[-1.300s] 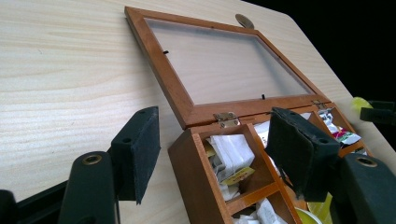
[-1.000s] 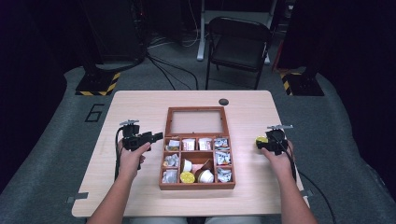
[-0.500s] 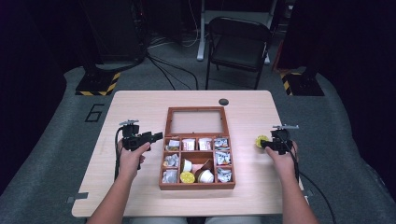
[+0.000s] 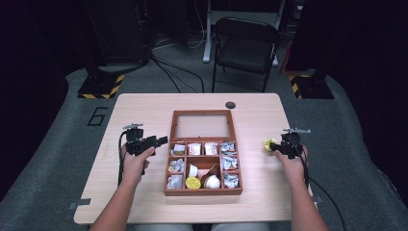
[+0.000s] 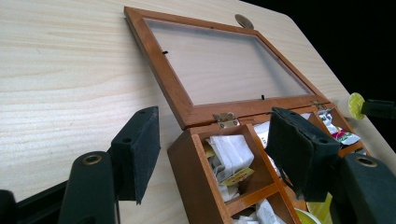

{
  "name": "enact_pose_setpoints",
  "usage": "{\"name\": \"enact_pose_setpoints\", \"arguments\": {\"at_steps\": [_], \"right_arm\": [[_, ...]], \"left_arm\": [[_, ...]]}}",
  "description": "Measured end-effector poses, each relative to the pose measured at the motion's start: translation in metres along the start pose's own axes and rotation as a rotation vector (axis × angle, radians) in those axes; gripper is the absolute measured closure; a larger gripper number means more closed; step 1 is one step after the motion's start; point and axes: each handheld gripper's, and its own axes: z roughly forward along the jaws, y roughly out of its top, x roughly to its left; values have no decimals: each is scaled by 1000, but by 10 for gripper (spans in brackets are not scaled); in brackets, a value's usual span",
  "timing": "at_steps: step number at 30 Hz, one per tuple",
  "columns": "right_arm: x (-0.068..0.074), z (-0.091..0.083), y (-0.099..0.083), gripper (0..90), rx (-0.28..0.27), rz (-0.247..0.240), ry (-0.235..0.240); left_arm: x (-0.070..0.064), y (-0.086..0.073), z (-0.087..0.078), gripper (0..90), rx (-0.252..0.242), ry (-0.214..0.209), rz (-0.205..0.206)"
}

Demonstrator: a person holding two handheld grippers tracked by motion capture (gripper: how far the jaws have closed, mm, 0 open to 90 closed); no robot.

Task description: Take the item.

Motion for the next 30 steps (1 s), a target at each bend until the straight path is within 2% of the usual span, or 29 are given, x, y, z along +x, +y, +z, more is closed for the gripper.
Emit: {"name": "enact_pose_setpoints", "arguments": {"at_steps": [8, 10, 17, 22, 26, 27, 30], "right_arm": [[3, -9, 4, 448, -43, -17, 10], [4, -10, 4, 441, -40, -13, 11], [17, -18, 10, 406, -56, -46, 37], [29, -23, 14, 364, -67, -69, 79], [40, -27, 16, 362, -77, -85, 102], [42, -27, 17, 361, -75, -93, 107], [47, -28, 17, 361, -75, -103, 118]], "left_arm": [[0, 1, -1, 346, -5, 2, 15], [0, 1, 0, 346, -5, 5, 10], [-1, 0, 0, 345, 6, 12, 5], [-2, 0, 1, 334, 3, 16, 6], [-3, 0, 2, 330, 3, 21, 12], [-2, 0, 2, 329, 10, 20, 24], [-4, 0, 3, 328, 2, 26, 16]]}}
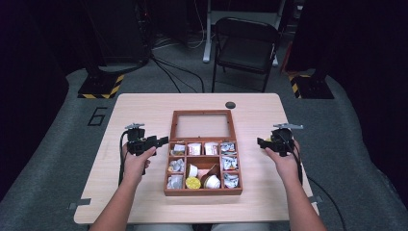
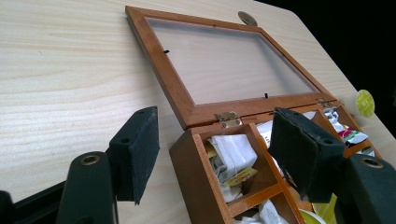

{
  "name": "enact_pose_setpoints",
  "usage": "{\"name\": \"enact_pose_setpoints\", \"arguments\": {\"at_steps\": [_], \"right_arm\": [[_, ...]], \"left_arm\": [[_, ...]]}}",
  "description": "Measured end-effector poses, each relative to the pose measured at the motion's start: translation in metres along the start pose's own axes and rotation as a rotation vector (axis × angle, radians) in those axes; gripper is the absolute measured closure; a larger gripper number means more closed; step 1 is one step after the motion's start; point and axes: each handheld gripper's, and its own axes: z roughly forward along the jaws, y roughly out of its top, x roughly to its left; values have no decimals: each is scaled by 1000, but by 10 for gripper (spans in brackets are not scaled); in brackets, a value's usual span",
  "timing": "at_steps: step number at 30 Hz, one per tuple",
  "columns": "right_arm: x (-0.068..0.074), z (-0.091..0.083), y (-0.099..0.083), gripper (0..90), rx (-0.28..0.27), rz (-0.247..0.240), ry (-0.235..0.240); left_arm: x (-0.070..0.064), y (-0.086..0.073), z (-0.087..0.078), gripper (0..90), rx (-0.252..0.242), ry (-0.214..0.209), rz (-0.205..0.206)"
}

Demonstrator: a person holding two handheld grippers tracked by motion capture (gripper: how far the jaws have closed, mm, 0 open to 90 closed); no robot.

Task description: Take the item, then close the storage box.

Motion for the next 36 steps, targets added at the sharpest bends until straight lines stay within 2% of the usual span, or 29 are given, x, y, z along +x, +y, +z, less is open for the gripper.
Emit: {"name": "enact_pose_setpoints", "arguments": {"at_steps": [4, 10, 11, 14, 19, 21, 23, 24, 26, 29, 36], "right_arm": [[11, 0, 3, 357, 3, -29, 26], [22, -1, 7, 343, -14, -26, 63], [26, -1, 8, 338, -21, -38, 74], [33, 2, 10, 325, -8, -41, 96], [42, 4, 13, 326, -3, -77, 97], [47, 6, 15, 326, 3, -76, 104], [48, 8, 16, 329, 8, -95, 110], [50, 8, 17, 333, 20, -88, 116], [52, 10, 19, 342, 10, -91, 135], [54, 9, 21, 348, 3, -91, 139], [58, 6, 30, 350, -6, -91, 167]], "left_arm": [[0, 1, 0, 327, -3, 6, 9], [-2, 2, 2, 329, 11, -3, 13], [-3, 2, 4, 329, 7, -2, 12], [-3, 3, 5, 329, 22, 3, 29], [-2, 4, 8, 329, 23, 7, 25], [-2, 5, 10, 323, 27, 8, 27], [-2, 6, 11, 323, 28, 6, 24], [-3, 7, 11, 323, 28, 2, 21], [-4, 7, 13, 323, 38, 1, 33], [-5, 7, 15, 322, 43, 0, 33], [-9, 14, 16, 324, 33, 3, 54]]}}
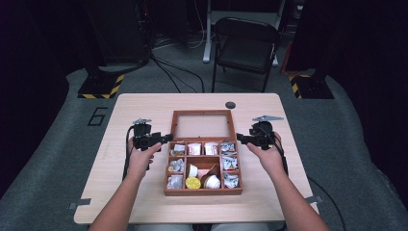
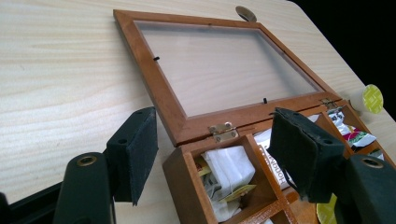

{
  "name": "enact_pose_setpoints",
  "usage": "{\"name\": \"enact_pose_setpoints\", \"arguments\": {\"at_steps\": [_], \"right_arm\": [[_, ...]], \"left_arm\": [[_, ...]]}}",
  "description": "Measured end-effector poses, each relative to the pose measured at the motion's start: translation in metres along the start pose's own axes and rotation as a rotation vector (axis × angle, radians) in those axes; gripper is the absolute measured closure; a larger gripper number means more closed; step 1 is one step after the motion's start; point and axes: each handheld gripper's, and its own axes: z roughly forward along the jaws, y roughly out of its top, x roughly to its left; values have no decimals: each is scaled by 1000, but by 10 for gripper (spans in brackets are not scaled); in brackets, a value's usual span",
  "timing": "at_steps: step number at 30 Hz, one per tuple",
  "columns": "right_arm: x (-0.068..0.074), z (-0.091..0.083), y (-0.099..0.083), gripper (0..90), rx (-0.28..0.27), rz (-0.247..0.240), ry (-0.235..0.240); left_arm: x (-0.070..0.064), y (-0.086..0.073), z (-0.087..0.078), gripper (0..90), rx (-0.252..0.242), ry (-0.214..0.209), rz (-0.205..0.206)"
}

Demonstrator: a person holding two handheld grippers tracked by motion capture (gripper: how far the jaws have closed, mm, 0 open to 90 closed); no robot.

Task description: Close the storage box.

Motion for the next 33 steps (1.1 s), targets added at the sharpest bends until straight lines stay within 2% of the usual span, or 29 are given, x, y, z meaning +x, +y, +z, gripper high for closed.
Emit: {"name": "enact_pose_setpoints", "arguments": {"at_steps": [7, 12, 19, 25, 29, 33], "right_arm": [[5, 2, 8, 355, -2, -6, 10], [8, 7, 14, 360, 10, -32, 17], [7, 19, 17, 360, 29, -9, 38], [10, 27, 21, 360, 32, -6, 49], [10, 32, 23, 362, 31, -11, 52], [9, 38, 24, 362, 40, -6, 50]], "left_arm": [[0, 8, 4, 327, 6, 5, 2], [2, 10, 9, 333, 3, 21, 8], [10, 11, 17, 323, 22, 11, -17], [15, 11, 22, 316, 17, 20, -9], [16, 11, 26, 317, 22, 11, -30], [16, 15, 31, 337, 54, 11, -29]]}}
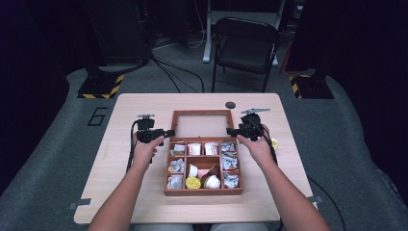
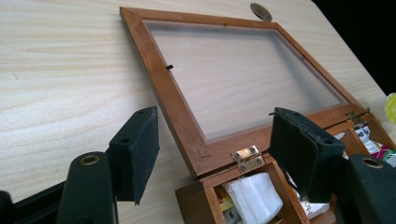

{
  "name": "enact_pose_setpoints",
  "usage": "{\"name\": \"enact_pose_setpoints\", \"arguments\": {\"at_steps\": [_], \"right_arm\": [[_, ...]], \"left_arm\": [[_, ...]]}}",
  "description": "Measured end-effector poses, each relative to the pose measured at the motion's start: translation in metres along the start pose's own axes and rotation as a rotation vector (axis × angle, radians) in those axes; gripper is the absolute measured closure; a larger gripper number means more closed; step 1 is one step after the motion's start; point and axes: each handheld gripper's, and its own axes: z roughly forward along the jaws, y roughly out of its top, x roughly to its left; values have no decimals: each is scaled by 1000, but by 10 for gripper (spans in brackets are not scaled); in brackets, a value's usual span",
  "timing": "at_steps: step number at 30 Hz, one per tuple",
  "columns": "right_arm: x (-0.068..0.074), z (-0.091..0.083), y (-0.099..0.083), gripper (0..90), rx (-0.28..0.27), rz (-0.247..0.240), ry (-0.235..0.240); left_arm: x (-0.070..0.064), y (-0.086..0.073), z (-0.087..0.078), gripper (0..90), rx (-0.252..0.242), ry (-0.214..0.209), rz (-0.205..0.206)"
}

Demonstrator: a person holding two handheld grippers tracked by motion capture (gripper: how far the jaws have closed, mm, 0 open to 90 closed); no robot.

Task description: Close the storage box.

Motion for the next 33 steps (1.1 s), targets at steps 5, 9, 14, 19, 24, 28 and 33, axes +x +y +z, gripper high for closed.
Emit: {"name": "enact_pose_setpoints", "arguments": {"at_steps": [5, 9, 14, 19, 24, 28, 33], "right_arm": [[-2, 7, 0, 359, 4, 1, 1], [-7, 19, -2, 360, 27, 33, 13], [-13, 29, -3, 364, 45, 59, 25], [-16, 34, -4, 364, 55, 79, 29], [-19, 40, -6, 362, 62, 92, 33], [-20, 42, -7, 359, 78, 118, 36], [-22, 46, -9, 359, 89, 117, 28]], "left_arm": [[0, 5, 7, 343, 15, 5, -1], [2, 4, 15, 345, 23, -7, -14], [3, 3, 23, 345, 34, -9, -15], [4, 2, 28, 345, 46, 5, -23], [5, 1, 33, 345, 59, 13, -35], [4, 0, 37, 345, 61, 13, -36], [2, -2, 43, 342, 79, 20, -30]]}}
